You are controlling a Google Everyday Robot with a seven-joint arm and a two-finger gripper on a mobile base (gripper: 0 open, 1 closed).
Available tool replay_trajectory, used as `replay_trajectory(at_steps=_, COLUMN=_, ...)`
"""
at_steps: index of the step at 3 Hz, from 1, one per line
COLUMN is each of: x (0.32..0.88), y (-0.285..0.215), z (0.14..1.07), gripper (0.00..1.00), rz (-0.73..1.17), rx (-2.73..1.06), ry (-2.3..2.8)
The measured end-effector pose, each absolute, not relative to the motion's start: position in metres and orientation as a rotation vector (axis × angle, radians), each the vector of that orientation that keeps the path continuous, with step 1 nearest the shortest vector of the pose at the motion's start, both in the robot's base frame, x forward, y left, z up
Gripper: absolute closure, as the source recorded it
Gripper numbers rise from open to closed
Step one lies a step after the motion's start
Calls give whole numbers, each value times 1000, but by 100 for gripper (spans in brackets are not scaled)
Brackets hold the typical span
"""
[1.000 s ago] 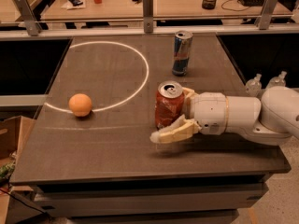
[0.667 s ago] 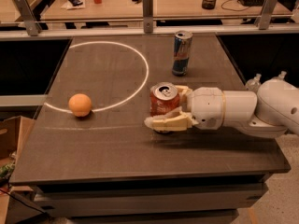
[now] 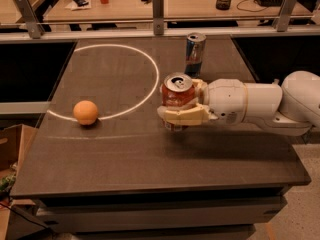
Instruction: Pick coke can
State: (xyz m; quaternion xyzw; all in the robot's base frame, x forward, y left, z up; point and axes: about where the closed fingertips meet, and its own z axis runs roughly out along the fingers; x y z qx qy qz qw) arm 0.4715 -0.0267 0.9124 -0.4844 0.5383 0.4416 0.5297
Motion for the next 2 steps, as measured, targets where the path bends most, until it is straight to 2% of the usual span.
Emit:
replay_trajectory(at_steps=1, x=475, y=-36, z=942, gripper=100, rz=1132, rx=-1110, ry=1287)
replay_trajectory(at_steps=2, x=475, y=-36, z=945, gripper=100, rz=1144, rx=-1102, ry=1292)
